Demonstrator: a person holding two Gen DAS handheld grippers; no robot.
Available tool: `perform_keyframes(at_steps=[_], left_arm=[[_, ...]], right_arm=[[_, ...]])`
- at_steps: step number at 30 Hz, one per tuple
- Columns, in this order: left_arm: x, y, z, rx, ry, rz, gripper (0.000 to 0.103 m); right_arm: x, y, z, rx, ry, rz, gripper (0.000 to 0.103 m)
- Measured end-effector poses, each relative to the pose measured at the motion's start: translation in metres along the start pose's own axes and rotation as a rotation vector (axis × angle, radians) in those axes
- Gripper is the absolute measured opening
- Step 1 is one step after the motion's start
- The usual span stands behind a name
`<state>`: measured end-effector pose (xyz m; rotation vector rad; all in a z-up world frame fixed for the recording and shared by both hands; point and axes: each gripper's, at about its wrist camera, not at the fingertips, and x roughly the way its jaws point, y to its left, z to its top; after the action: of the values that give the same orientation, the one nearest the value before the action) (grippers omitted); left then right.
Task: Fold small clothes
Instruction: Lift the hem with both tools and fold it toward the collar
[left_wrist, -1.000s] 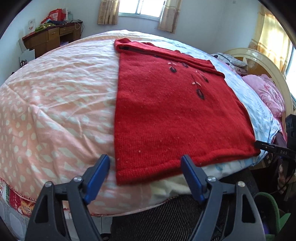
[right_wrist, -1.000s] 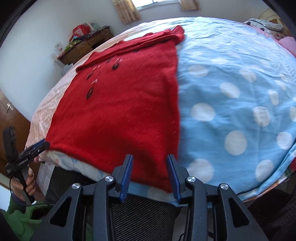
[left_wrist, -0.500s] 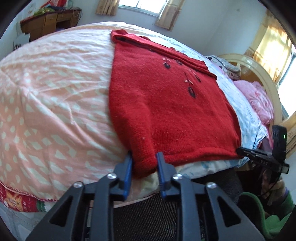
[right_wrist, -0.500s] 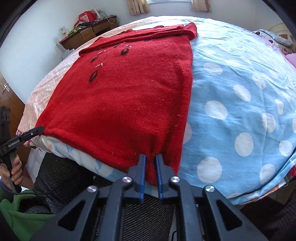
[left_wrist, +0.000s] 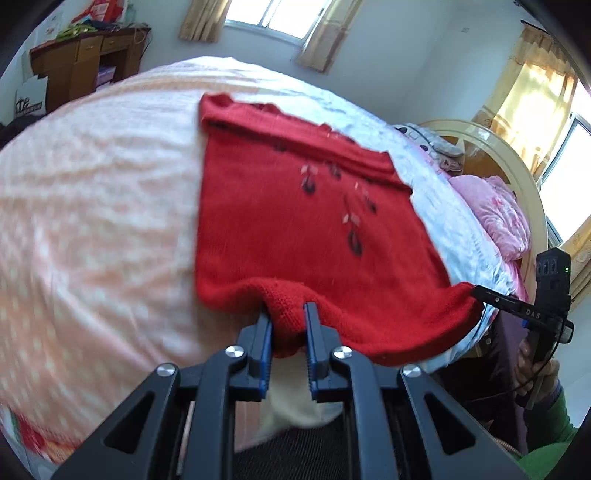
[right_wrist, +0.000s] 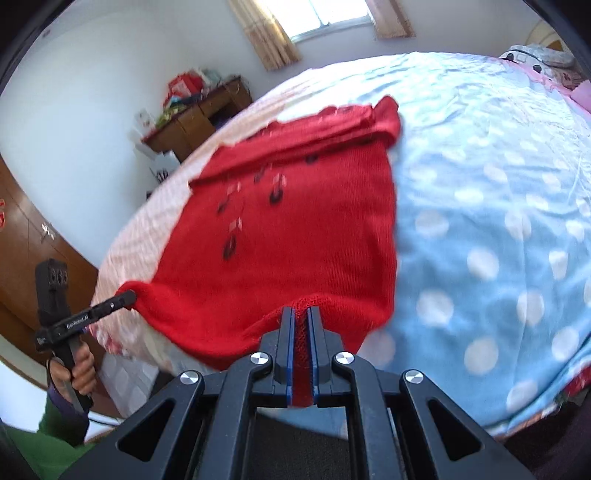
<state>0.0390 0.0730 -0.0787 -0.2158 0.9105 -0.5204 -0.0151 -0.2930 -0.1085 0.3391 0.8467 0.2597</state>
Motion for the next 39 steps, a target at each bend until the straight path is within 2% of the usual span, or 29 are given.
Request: perform_keyframes(at_steps=[6,7,8,12,15,16,17,18,19,20,21,22,24,26,27,30,36,39], left_arm=[[0.017,-0.001,0.046,0.046,-0.013,0.035,0.016],[0.023,0.001,0.053,0.043,-0.006,0.043,0.016],[0.029,0.004,0.06,0.038,-0.002,0.046,0.016],[0.048,0.018,0.085,0.007,0.02,0.063,0.016],[0.066,0.027,0.103,-0.008,0.035,0.107,0.018],[0.072,0.028,0.108,-0.008,0.043,0.125,0.025],[0.076,0.03,0.114,-0.002,0.042,0.161,0.025],[0.075,0.03,0.116,0.004,0.038,0.18,0.036],[0.074,0.032,0.12,0.013,0.031,0.194,0.054],[0.071,0.034,0.122,0.017,0.024,0.191,0.065],[0.065,0.038,0.123,0.015,0.004,0.182,0.084],[0.059,0.042,0.124,0.014,-0.014,0.178,0.091],[0.048,0.049,0.126,0.017,-0.042,0.175,0.091],[0.034,0.058,0.126,0.019,-0.072,0.185,0.091],[0.028,0.061,0.124,0.022,-0.086,0.191,0.091],[0.022,0.066,0.115,0.069,-0.083,0.168,0.091],[0.049,0.018,0.084,0.366,0.027,0.151,0.091],[0.071,0.004,0.08,0.438,0.066,0.145,0.091]], right_arm=[[0.012,-0.016,0.052,0.048,-0.052,-0.012,0.006],[0.014,-0.02,0.058,0.057,-0.053,-0.013,0.006],[0.02,-0.025,0.068,0.074,-0.055,-0.013,0.0],[0.042,-0.043,0.102,0.134,-0.061,-0.011,0.0],[0.06,-0.054,0.122,0.158,-0.079,-0.061,0.0],[0.064,-0.056,0.126,0.168,-0.089,-0.075,0.0],[0.065,-0.057,0.128,0.174,-0.094,-0.072,0.0],[0.065,-0.057,0.129,0.176,-0.098,-0.068,0.0],[0.064,-0.055,0.128,0.171,-0.106,-0.061,0.0],[0.061,-0.052,0.125,0.151,-0.105,-0.056,0.0],[0.059,-0.05,0.122,0.132,-0.098,-0.06,0.001],[0.059,-0.047,0.118,0.109,-0.086,-0.072,0.004],[0.056,-0.04,0.106,0.056,-0.067,-0.085,0.014],[0.054,-0.035,0.095,0.016,-0.061,-0.085,0.042],[0.052,-0.03,0.088,-0.01,-0.061,-0.091,0.046],[0.053,-0.018,0.071,-0.09,-0.041,-0.115,0.049],[0.065,0.001,0.053,-0.276,0.012,-0.212,0.048],[0.065,0.001,0.054,-0.291,0.014,-0.213,0.048]])
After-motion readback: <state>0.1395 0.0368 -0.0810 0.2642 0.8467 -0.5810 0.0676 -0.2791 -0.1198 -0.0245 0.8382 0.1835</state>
